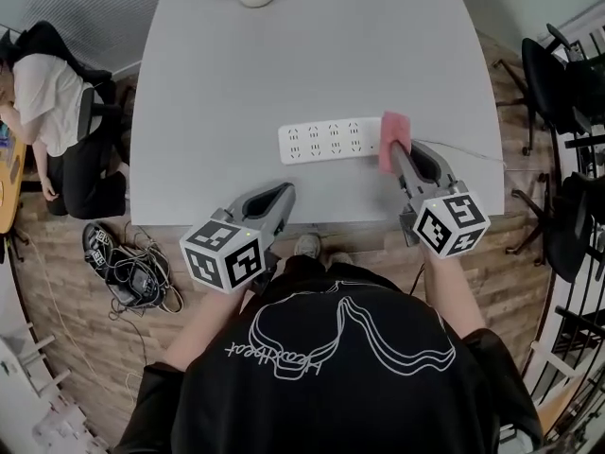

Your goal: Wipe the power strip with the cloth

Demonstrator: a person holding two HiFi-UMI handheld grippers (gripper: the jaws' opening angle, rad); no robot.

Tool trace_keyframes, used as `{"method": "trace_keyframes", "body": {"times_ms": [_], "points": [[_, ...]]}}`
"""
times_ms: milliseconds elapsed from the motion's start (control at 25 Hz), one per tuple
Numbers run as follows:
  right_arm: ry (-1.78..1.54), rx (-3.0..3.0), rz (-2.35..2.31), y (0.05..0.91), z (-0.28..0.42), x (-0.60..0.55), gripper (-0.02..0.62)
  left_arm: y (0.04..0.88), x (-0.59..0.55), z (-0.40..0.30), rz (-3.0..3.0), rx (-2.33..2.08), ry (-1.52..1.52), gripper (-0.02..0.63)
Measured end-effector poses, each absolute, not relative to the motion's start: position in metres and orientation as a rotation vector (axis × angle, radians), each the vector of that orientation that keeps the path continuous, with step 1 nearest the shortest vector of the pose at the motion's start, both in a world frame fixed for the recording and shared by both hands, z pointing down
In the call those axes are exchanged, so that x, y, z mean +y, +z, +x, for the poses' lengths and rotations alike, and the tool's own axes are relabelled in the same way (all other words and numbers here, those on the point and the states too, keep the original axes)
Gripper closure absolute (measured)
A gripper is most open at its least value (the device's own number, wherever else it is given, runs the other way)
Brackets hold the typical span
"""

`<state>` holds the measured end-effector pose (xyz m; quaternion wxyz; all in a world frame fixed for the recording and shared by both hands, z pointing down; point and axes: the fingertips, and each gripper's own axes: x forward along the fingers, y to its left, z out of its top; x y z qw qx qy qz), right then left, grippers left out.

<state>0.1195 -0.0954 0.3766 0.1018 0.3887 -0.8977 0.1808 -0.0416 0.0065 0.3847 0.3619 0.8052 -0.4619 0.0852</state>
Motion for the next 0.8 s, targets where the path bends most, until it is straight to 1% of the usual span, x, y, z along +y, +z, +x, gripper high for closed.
{"method": "trace_keyframes", "body": {"times_ms": [280, 560, 800], "points": [[0.507, -2.931, 0.853, 0.313, 0.130, -0.022, 0.554, 0.339, 0.045, 0.006, 2.117, -1.254, 0.121, 0.592], [0.489, -3.014, 0.608, 0.284, 0.143, 0.055, 0.557, 0.297, 0.097, 0.046, 2.204, -1.331, 0.062, 0.592], [0.477, -3.071, 0.475, 0.264, 0.173, 0.132, 0.558, 0.264, 0.166, 0.091, 2.303, -1.403, 0.042, 0.592]]}}
